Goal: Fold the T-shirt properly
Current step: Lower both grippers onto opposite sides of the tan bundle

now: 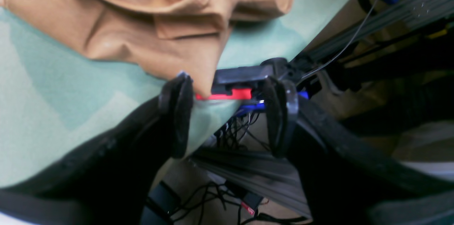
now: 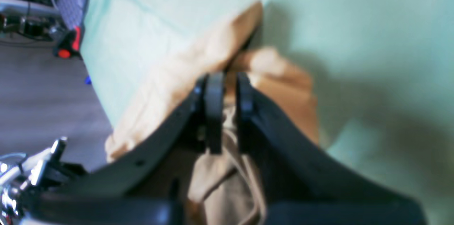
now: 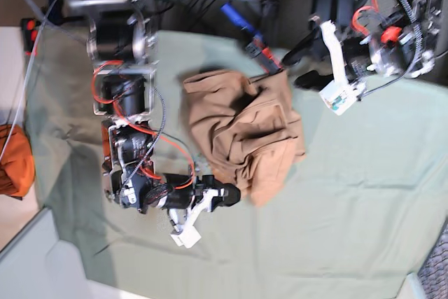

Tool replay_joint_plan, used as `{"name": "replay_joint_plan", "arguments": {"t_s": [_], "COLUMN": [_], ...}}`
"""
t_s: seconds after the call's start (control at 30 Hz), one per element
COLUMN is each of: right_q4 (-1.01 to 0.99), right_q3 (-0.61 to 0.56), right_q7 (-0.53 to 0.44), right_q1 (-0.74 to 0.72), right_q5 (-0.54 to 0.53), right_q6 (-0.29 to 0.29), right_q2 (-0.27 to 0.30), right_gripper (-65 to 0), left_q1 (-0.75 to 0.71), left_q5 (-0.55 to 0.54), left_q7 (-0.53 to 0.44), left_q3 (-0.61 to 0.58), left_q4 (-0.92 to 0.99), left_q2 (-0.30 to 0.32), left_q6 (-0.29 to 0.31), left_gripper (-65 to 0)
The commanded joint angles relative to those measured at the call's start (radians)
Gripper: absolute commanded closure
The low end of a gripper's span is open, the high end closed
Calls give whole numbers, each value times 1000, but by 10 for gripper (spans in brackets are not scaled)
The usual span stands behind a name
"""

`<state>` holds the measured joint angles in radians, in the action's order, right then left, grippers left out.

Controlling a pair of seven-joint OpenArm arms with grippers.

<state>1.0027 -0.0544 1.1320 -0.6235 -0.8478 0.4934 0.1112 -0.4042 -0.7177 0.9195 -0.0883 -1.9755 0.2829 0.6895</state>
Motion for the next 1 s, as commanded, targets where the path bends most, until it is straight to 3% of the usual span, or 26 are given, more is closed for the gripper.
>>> {"name": "replay_joint_plan", "arguments": {"t_s": [0.0, 0.1, 0.27, 0.47, 0.53, 0.8, 0.87, 0.97], "right_q4": [13, 13, 8, -80, -105, -127, -139, -148], "right_q3": [5, 5, 4, 2, -4, -85, -117, -162], "right_q7": [-26, -85, -193, -253, -266, -261, -261, -259], "right_q1": [-47, -72, -77, -78, -78, -78, -77, -77], "right_q5": [-19, 51, 225, 310, 318, 317, 317, 317], "right_q6": [116, 116, 116, 116, 116, 116, 117, 117], "right_q2": [5, 5, -5, -82, -96, -101, -101, -100], "right_gripper": [-19, 0, 0, 0, 0, 0, 0, 0], "left_q1": [-2, -9, -5, 48, 84, 105, 108, 128], "left_q5": [-19, 1, 138, 175, 201, 206, 220, 223], "left_q7": [-11, -13, -80, -93, -93, -121, -131, -131], "left_q3": [-6, -74, -186, -220, -220, -220, -220, -220], "left_q4": [-17, -17, -17, -17, -17, -17, -17, -17], "left_q2": [16, 48, 51, 34, 27, 29, 27, 27], "left_q6": [9, 9, 9, 9, 9, 9, 9, 9], "left_gripper": [-355, -355, -346, -97, -69, -65, 0, 0]}}
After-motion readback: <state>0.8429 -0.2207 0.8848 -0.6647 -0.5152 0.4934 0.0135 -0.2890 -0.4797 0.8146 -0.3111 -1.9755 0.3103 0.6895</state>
